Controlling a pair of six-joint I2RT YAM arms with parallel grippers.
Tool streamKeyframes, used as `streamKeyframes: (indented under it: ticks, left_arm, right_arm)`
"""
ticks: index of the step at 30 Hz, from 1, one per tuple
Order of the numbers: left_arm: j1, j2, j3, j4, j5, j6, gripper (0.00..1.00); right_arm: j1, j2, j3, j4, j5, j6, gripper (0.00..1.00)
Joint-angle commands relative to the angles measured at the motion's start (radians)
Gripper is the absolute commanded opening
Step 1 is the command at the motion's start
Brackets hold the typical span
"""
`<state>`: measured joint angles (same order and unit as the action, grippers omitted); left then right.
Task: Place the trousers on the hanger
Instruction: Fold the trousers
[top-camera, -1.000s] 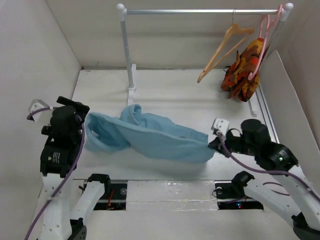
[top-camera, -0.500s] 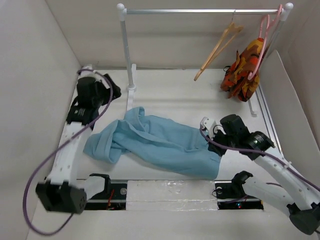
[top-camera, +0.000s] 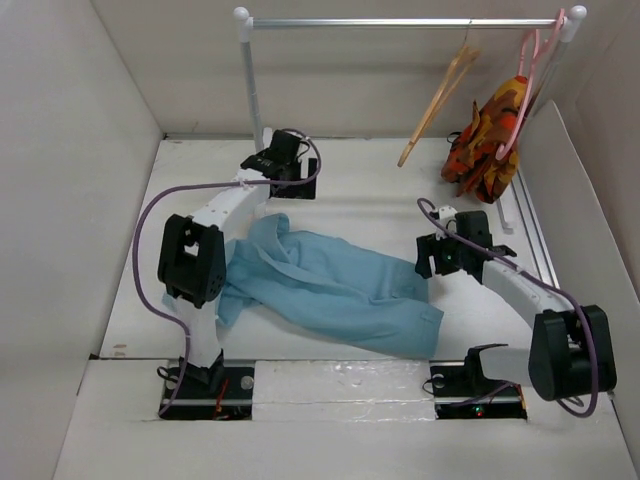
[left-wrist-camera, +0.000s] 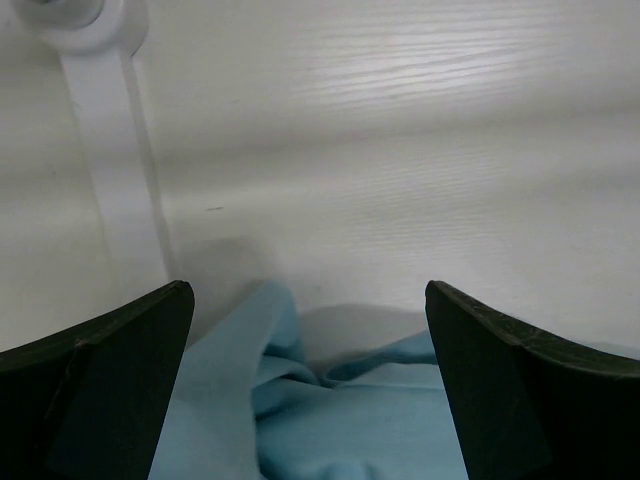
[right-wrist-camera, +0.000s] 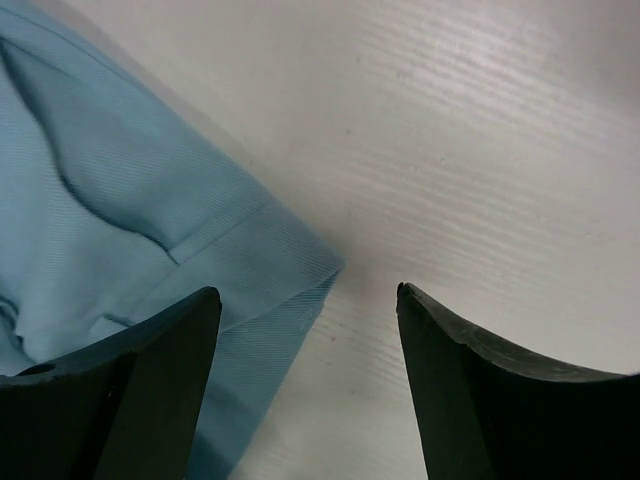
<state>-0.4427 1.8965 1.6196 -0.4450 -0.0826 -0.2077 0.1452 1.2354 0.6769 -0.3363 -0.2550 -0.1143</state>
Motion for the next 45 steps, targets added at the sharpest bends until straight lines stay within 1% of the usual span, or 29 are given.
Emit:
streamKeyframes:
  ticks: [1, 5, 6, 10, 11, 12, 13, 14, 15, 16, 17, 19, 20, 23, 24, 26, 27, 28, 29, 30, 31, 35, 37, 38, 41, 42, 43, 44, 45]
  left_arm:
    - [0.055, 0.047, 0.022, -0.098, -0.003, -0.002, 0.99]
    - [0.055, 0.072, -0.044, -0.115, -0.017, -0.016, 0.99]
    - [0.055, 0.072, -0.062, -0.11, -0.008, -0.015, 0.99]
    - [0.055, 0.072, -0.135, -0.116, -0.009, -0.021, 0.99]
    - [0.055, 0.07, -0.16, -0.115, -0.014, -0.024, 0.99]
    - [0.055, 0.066, -0.171, -0.11, -0.017, -0.028, 0.96]
    - [0.055, 0.058, -0.184, -0.112, -0.014, -0.03, 0.94]
    - [0.055, 0.05, -0.207, -0.11, -0.02, -0.036, 0.8]
    - [0.055, 0.038, -0.219, -0.1, -0.026, -0.05, 0.66]
    - [0.055, 0.004, -0.228, -0.095, -0.034, -0.058, 0.5]
    - [0.055, -0.014, -0.23, -0.093, -0.037, -0.07, 0.18]
    - [0.055, -0.097, -0.211, -0.107, -0.051, -0.108, 0.0]
    - [0.055, -0.128, -0.175, -0.119, -0.058, -0.122, 0.0]
    - [0.055, -0.284, -0.095, -0.164, -0.13, -0.186, 0.0]
    - [0.055, -0.334, -0.083, -0.182, -0.159, -0.203, 0.0]
    - [0.064, -0.535, -0.082, -0.184, -0.29, -0.276, 0.0]
    - [0.064, -0.536, -0.083, -0.187, -0.29, -0.277, 0.0]
    - [0.064, -0.633, -0.093, -0.192, -0.374, -0.298, 0.0]
    - [0.073, -0.681, -0.124, -0.196, -0.416, -0.347, 0.0]
    - [0.073, -0.726, -0.139, -0.21, -0.448, -0.372, 0.0]
    - [0.085, -0.822, -0.151, -0.222, -0.517, -0.403, 0.0]
    - [0.094, -1.039, -0.228, -0.283, -0.705, -0.518, 0.0]
    - [0.094, -1.161, -0.262, -0.296, -0.768, -0.545, 0.0]
    - [0.094, -1.198, -0.282, -0.296, -0.784, -0.545, 0.0]
    - [0.094, -1.335, -0.367, -0.274, -0.798, -0.536, 0.0]
    - [0.094, -1.353, -0.389, -0.276, -0.786, -0.535, 0.03]
    - [0.094, -1.373, -0.408, -0.282, -0.748, -0.553, 0.22]
    - [0.094, -1.376, -0.459, -0.293, -0.717, -0.57, 0.28]
    - [0.094, -1.373, -0.49, -0.3, -0.689, -0.591, 0.29]
  right_arm:
    - [-0.022, 0.028, -0.052, 0.204, -0.078, 0.076, 0.76]
    - [-0.022, 0.059, -0.111, 0.311, -0.116, 0.105, 0.73]
    - [-0.022, 0.077, -0.126, 0.357, -0.134, 0.113, 0.66]
    - [-0.022, 0.104, -0.157, 0.447, -0.23, 0.162, 0.55]
    - [-0.022, 0.107, -0.161, 0.457, -0.252, 0.165, 0.51]
    - [-0.022, 0.108, -0.163, 0.467, -0.256, 0.168, 0.38]
    - [-0.022, 0.108, -0.165, 0.468, -0.259, 0.163, 0.3]
    - [-0.032, 0.104, -0.162, 0.468, -0.265, 0.163, 0.23]
    - [-0.044, 0.101, -0.16, 0.467, -0.27, 0.16, 0.07]
    - [-0.044, 0.095, -0.155, 0.464, -0.277, 0.159, 0.0]
    - [-0.056, 0.07, -0.143, 0.453, -0.285, 0.153, 0.0]
    - [-0.067, 0.017, -0.123, 0.392, -0.282, 0.14, 0.0]
    - [-0.067, -0.067, -0.097, 0.367, -0.267, 0.137, 0.0]
    - [-0.067, -0.218, -0.022, 0.176, -0.181, 0.076, 0.0]
    - [-0.067, -0.311, 0.04, 0.069, -0.152, 0.046, 0.0]
    - [-0.067, -0.431, 0.126, -0.068, -0.046, 0.039, 0.0]
    - [-0.067, -0.459, 0.154, -0.122, -0.046, 0.033, 0.0]
    - [-0.067, -0.467, 0.194, -0.189, -0.017, 0.015, 0.0]
    - [-0.032, -0.473, 0.231, -0.245, 0.041, 0.002, 0.0]
    - [-0.019, -0.487, 0.246, -0.288, 0.048, -0.001, 0.0]
    - [-0.019, -0.535, 0.26, -0.302, 0.059, 0.004, 0.0]
    - [0.005, -0.634, 0.323, -0.357, 0.071, 0.016, 0.0]
    - [0.023, -0.678, 0.396, -0.45, 0.066, 0.015, 0.0]
    - [0.024, -0.688, 0.421, -0.451, 0.071, 0.015, 0.0]
    - [0.033, -0.712, 0.507, -0.564, 0.091, -0.002, 0.0]
    - [0.033, -0.709, 0.524, -0.605, 0.098, -0.01, 0.0]
    - [0.033, -0.703, 0.533, -0.621, 0.108, -0.015, 0.0]
    - [0.033, -0.696, 0.535, -0.63, 0.146, -0.021, 0.0]
    - [0.033, -0.68, 0.505, -0.621, 0.17, -0.028, 0.0]
